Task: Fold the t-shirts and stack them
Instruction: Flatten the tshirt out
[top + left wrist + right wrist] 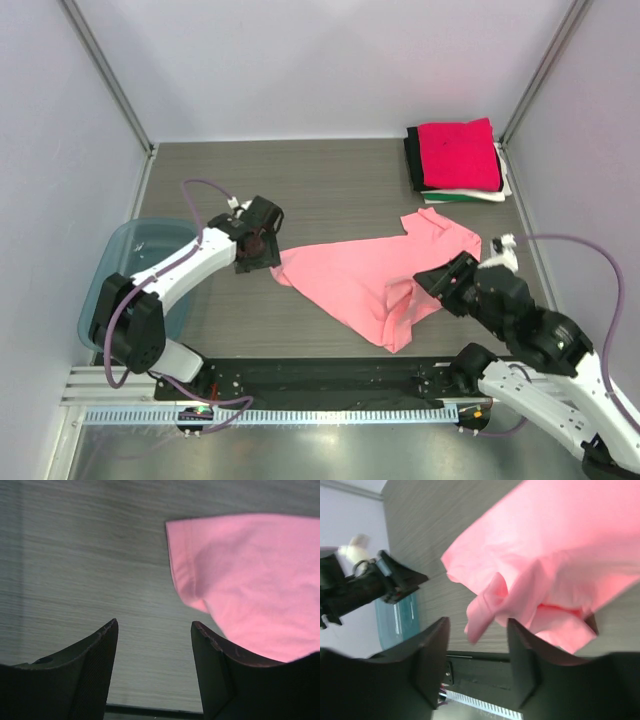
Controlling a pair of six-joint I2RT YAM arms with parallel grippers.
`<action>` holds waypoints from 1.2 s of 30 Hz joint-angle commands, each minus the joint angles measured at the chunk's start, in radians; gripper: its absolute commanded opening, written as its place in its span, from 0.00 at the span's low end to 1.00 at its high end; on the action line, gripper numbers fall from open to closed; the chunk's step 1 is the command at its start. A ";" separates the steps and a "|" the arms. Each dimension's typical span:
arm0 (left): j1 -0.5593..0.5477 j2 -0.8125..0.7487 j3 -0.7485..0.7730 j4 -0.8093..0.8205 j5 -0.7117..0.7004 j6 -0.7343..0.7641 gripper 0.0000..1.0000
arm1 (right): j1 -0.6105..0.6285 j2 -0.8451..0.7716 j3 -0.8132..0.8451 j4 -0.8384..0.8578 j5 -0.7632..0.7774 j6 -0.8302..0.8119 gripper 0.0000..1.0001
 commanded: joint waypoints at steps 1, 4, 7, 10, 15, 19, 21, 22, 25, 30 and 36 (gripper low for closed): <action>0.052 -0.087 0.021 0.097 -0.004 0.022 0.61 | -0.002 -0.115 -0.093 -0.119 0.011 0.085 0.65; 0.084 -0.092 0.015 0.103 -0.004 0.037 0.61 | -0.002 -0.140 -0.083 -0.192 0.089 0.083 0.74; 0.090 -0.086 -0.002 0.120 0.000 0.042 0.60 | -0.002 -0.080 -0.009 -0.201 0.193 -0.008 0.76; 0.090 -0.074 -0.026 0.166 0.016 0.039 0.59 | -0.002 0.076 0.068 -0.174 0.280 -0.116 0.81; 0.090 -0.006 -0.049 0.241 0.059 0.020 0.58 | -0.003 0.343 0.187 -0.028 0.308 -0.283 0.79; 0.090 0.087 -0.031 0.272 0.076 0.019 0.57 | -0.005 0.434 0.217 0.043 0.257 -0.314 0.77; 0.089 0.141 -0.016 0.275 0.051 0.013 0.58 | -0.006 0.445 0.206 0.072 0.228 -0.316 0.76; 0.090 0.155 -0.010 0.275 0.043 0.013 0.58 | -0.006 0.443 0.197 0.080 0.222 -0.316 0.75; 0.093 0.202 0.010 0.283 0.014 0.019 0.58 | -0.008 0.419 0.157 0.093 0.209 -0.317 0.75; 0.112 0.258 0.014 0.309 0.014 0.028 0.57 | -0.023 0.380 0.094 0.098 0.199 -0.316 0.74; 0.120 0.278 -0.009 0.358 0.028 0.011 0.53 | -0.043 0.379 0.062 0.109 0.171 -0.323 0.72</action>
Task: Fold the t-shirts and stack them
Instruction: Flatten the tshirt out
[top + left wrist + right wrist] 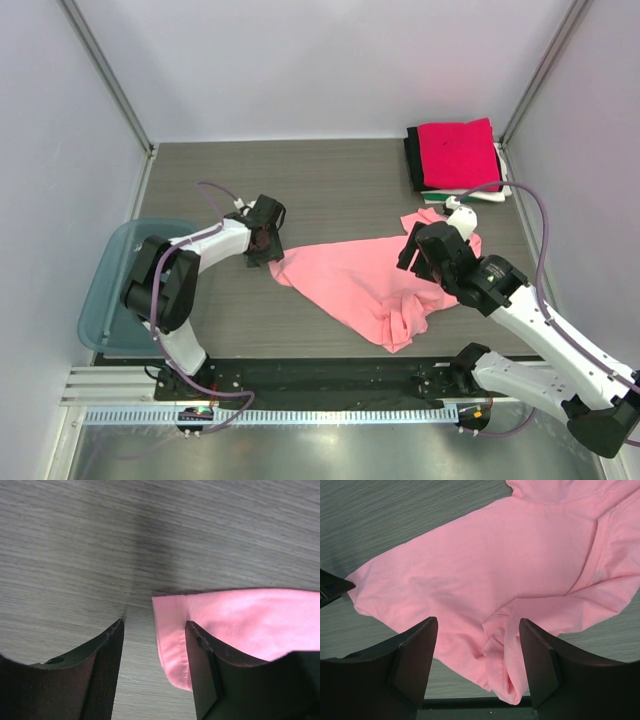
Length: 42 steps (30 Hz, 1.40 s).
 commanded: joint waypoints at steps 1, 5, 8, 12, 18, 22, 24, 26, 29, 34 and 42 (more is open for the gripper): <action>0.008 0.014 0.006 0.068 -0.010 -0.013 0.53 | -0.009 -0.004 -0.007 0.049 -0.013 -0.016 0.72; 0.009 0.020 0.008 0.091 0.001 -0.014 0.53 | -0.011 0.003 -0.016 0.063 -0.036 -0.019 0.70; 0.012 0.046 0.015 0.093 0.004 -0.014 0.51 | -0.011 0.003 -0.025 0.069 -0.045 -0.019 0.70; 0.010 0.068 0.002 0.104 0.008 -0.030 0.31 | -0.012 -0.007 -0.038 0.073 -0.051 -0.017 0.69; 0.018 0.022 -0.006 0.088 0.007 -0.025 0.00 | -0.032 -0.015 -0.059 0.078 -0.054 -0.036 0.69; 0.047 -0.134 0.008 -0.066 -0.057 -0.013 0.00 | -0.077 0.002 -0.045 0.078 -0.074 -0.074 0.69; 0.064 -0.226 -0.006 -0.166 -0.076 0.002 0.00 | -0.110 0.014 -0.036 0.087 -0.092 -0.098 0.69; 0.088 -0.353 -0.024 -0.233 -0.078 0.028 0.00 | -0.133 0.034 -0.033 0.106 -0.123 -0.115 0.69; 0.105 -0.449 -0.031 -0.310 -0.070 0.051 0.01 | -0.166 0.120 -0.045 0.167 -0.161 -0.134 0.68; 0.113 -0.509 -0.063 -0.366 -0.059 0.068 0.02 | -0.181 0.366 -0.073 0.362 -0.252 -0.158 0.65; 0.117 -0.567 -0.107 -0.381 -0.026 0.076 0.02 | -0.176 0.701 -0.042 0.563 -0.441 -0.192 0.54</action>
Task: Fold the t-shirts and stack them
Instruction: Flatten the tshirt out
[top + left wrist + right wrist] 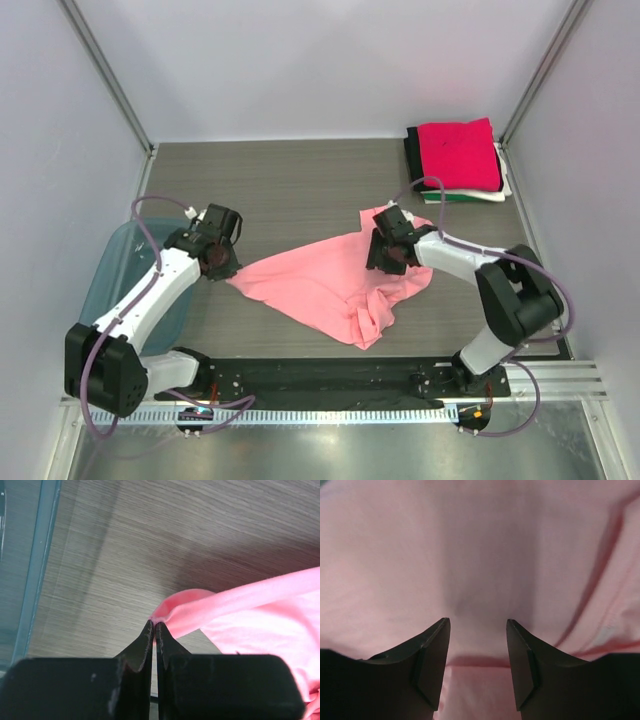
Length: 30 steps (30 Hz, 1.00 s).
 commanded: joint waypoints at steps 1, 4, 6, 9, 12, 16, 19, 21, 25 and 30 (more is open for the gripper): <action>0.007 -0.062 0.013 -0.038 0.004 0.033 0.03 | 0.008 0.043 -0.011 0.099 -0.084 -0.021 0.54; 0.018 -0.092 0.028 -0.061 -0.002 0.060 0.04 | 0.039 -0.004 -0.111 0.109 -0.076 0.020 0.53; 0.033 -0.103 0.039 -0.073 -0.005 0.077 0.04 | 0.092 -0.087 -0.165 0.089 -0.061 0.080 0.53; 0.061 -0.115 0.065 -0.090 -0.003 0.134 0.04 | 0.234 -0.223 -0.231 0.015 -0.033 0.189 0.53; 0.070 -0.123 0.083 -0.081 0.010 0.208 0.04 | 0.300 -0.311 -0.214 -0.072 -0.009 0.231 0.54; 0.073 -0.123 0.059 -0.038 0.004 0.231 0.05 | 0.283 -0.329 0.013 -0.189 0.129 0.095 0.59; 0.073 -0.111 0.033 -0.019 -0.002 0.217 0.04 | 0.199 -0.185 0.201 -0.223 0.160 -0.023 0.59; 0.075 -0.117 0.037 -0.022 -0.003 0.223 0.03 | 0.151 -0.097 0.316 -0.234 0.129 -0.068 0.55; 0.075 -0.131 0.022 -0.004 0.001 0.228 0.03 | 0.076 0.110 0.476 -0.234 0.117 -0.159 0.52; 0.075 -0.117 0.020 -0.001 0.004 0.229 0.03 | 0.030 0.325 0.617 -0.252 0.117 -0.225 0.49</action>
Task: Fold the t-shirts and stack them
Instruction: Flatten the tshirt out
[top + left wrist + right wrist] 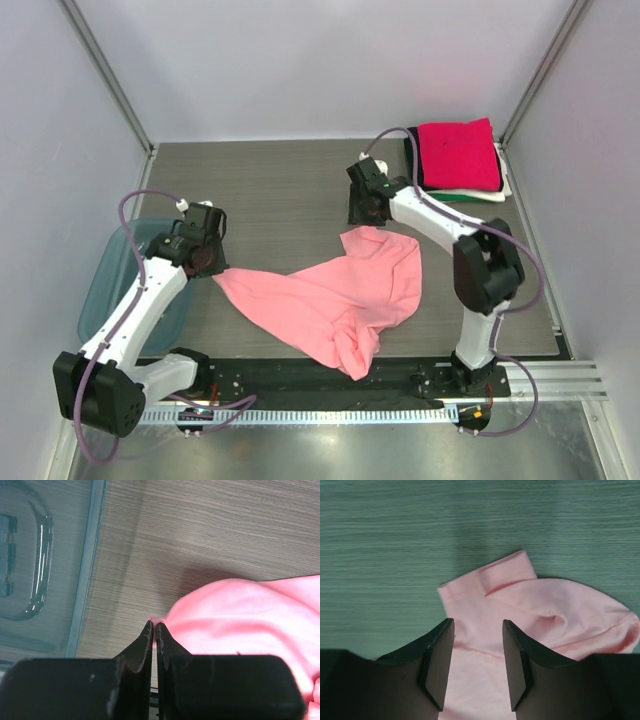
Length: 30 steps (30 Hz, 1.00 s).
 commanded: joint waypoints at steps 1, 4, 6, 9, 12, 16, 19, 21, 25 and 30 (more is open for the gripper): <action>0.006 -0.003 -0.004 0.038 0.001 0.026 0.03 | -0.010 0.095 0.104 -0.049 0.014 -0.094 0.49; 0.008 0.001 -0.006 0.043 0.007 0.027 0.03 | -0.013 0.173 0.167 -0.060 0.008 -0.117 0.49; 0.006 0.005 -0.007 0.044 0.007 0.029 0.03 | -0.013 0.201 0.207 -0.070 0.006 -0.125 0.49; 0.006 0.008 -0.007 0.044 0.008 0.029 0.03 | -0.013 0.251 0.236 -0.080 0.011 -0.137 0.48; 0.006 0.008 -0.007 0.044 0.010 0.029 0.02 | -0.015 0.284 0.257 -0.084 0.014 -0.146 0.48; 0.006 0.008 -0.007 0.046 0.012 0.029 0.02 | -0.015 0.322 0.279 -0.095 0.021 -0.160 0.48; 0.006 0.009 -0.009 0.046 0.012 0.030 0.02 | -0.015 0.340 0.284 -0.098 0.027 -0.166 0.48; 0.008 0.008 -0.009 0.046 0.010 0.029 0.02 | -0.016 0.350 0.285 -0.100 0.029 -0.172 0.46; 0.006 0.008 -0.009 0.046 0.007 0.029 0.02 | -0.018 0.357 0.273 -0.101 0.034 -0.180 0.44; 0.006 0.012 -0.009 0.044 0.005 0.029 0.02 | -0.024 0.360 0.262 -0.101 0.049 -0.186 0.35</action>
